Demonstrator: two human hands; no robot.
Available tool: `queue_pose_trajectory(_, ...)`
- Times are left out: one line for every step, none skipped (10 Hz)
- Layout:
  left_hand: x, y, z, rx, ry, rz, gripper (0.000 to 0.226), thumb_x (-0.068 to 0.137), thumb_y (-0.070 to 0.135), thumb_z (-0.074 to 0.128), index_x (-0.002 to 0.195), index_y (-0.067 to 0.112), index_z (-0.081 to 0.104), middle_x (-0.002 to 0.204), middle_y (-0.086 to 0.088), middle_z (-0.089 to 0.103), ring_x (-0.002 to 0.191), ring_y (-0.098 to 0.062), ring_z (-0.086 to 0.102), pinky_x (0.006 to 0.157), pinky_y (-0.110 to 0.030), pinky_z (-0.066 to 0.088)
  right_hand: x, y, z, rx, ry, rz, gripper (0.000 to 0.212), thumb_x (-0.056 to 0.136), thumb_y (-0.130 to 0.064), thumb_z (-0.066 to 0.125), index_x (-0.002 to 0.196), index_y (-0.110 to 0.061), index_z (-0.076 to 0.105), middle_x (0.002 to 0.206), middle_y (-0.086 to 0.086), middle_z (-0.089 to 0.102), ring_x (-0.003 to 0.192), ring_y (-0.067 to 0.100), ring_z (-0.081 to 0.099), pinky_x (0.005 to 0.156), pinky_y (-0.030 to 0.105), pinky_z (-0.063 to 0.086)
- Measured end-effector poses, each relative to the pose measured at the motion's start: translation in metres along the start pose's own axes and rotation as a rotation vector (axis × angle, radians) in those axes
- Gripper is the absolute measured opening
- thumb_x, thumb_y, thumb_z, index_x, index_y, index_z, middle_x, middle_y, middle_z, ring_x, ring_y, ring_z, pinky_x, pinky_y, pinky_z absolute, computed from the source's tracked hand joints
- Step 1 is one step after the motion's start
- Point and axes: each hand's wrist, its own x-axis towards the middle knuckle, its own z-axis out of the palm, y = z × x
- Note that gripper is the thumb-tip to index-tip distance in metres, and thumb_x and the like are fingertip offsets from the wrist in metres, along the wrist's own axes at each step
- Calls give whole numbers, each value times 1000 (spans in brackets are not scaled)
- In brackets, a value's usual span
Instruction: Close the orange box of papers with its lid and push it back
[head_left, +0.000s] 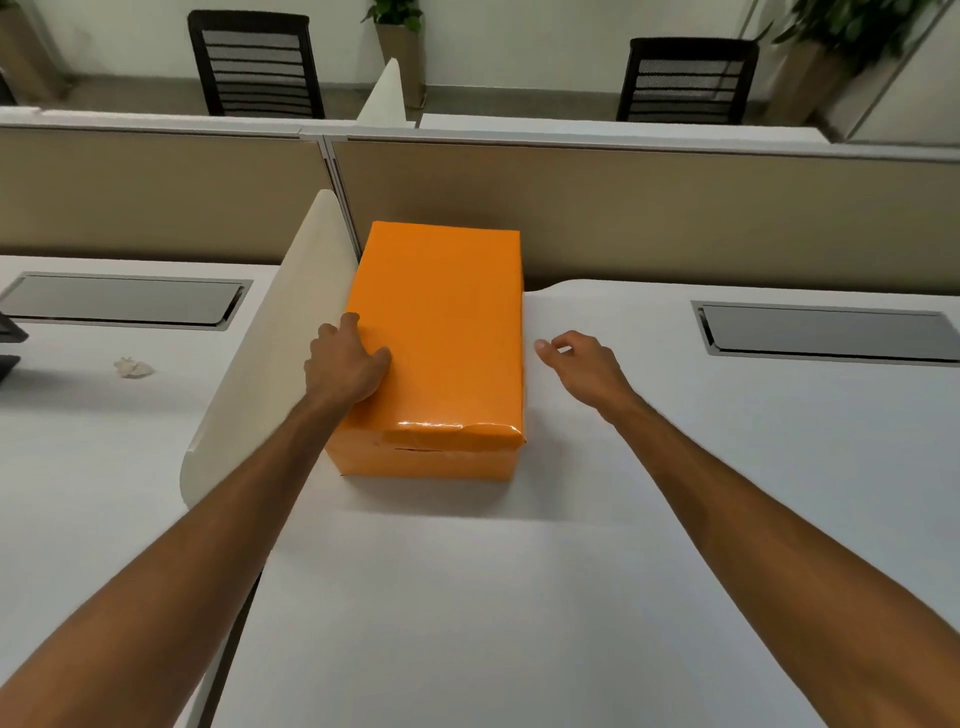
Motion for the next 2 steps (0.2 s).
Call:
queue_pose_trajectory(-13, 23, 7, 37, 50, 55, 72, 90, 39, 62, 151, 10, 34, 151, -22, 39, 137, -43, 38, 107, -56, 38, -5, 13, -31, -67, 24, -36, 54, 94, -48, 56, 134, -12, 52, 134, 14, 60, 117, 29, 59, 84, 30, 43)
queue_pose_trajectory(-33, 56, 17, 2, 63, 156, 71, 91, 34, 64, 150, 8, 36, 152, -23, 38, 139, -43, 36, 107, -53, 37, -11, 26, -69, -85, 48, -57, 52, 92, -43, 61, 133, -12, 54, 133, 15, 59, 113, 30, 60, 83, 31, 45)
